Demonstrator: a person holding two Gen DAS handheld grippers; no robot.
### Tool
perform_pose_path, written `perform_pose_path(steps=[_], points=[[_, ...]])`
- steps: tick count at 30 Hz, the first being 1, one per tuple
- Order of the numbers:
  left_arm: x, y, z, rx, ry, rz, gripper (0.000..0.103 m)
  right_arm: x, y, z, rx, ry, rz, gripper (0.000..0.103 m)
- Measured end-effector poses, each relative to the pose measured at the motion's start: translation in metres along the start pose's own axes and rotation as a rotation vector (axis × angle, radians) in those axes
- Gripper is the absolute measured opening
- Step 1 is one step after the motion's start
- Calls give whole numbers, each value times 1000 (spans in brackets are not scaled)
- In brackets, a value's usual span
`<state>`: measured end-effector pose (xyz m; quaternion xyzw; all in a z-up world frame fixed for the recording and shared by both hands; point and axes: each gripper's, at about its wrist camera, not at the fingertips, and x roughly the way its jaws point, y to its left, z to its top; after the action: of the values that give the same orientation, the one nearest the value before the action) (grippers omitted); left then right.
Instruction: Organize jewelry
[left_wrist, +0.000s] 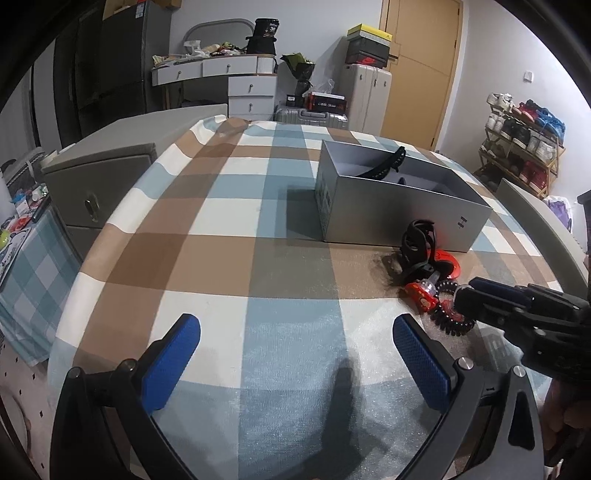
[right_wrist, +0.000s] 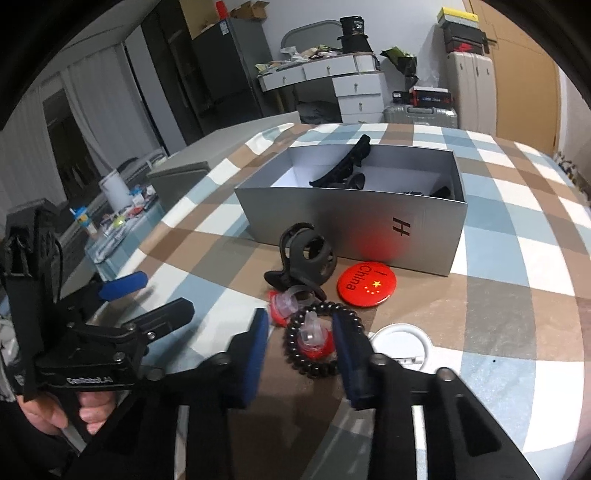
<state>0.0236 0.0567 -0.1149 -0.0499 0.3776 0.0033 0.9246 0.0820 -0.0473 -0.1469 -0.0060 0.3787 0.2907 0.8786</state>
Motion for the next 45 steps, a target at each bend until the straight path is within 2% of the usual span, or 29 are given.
perform_pose_path(steps=[3, 14, 22, 27, 29, 31, 35, 37, 41, 45], points=[[3, -2, 2, 8, 15, -20, 102, 1, 1, -2, -13, 6, -30, 5], [17, -23, 14, 18, 88, -170, 102, -24, -13, -2, 25, -79, -6, 4], [30, -47, 21, 75, 131, -210, 101, -50, -34, -4, 84, -140, 10, 5], [32, -52, 26, 54, 133, -275, 95, -58, -42, -9, 102, -155, 4, 5], [34, -52, 27, 46, 141, -262, 94, -59, -46, -11, 116, -160, 5, 5], [39, -51, 28, 30, 171, -272, 77, -61, -48, -12, 121, -166, 7, 5], [40, -53, 31, 15, 185, -285, 65, -66, -51, -14, 125, -178, 10, 5], [39, -54, 31, 13, 182, -285, 54, -68, -53, -14, 130, -186, 15, 5], [39, -58, 30, 15, 183, -271, 43, -70, -54, -16, 126, -192, 13, 5], [42, -59, 30, 16, 204, -235, 23, -75, -53, -18, 116, -204, 13, 5]])
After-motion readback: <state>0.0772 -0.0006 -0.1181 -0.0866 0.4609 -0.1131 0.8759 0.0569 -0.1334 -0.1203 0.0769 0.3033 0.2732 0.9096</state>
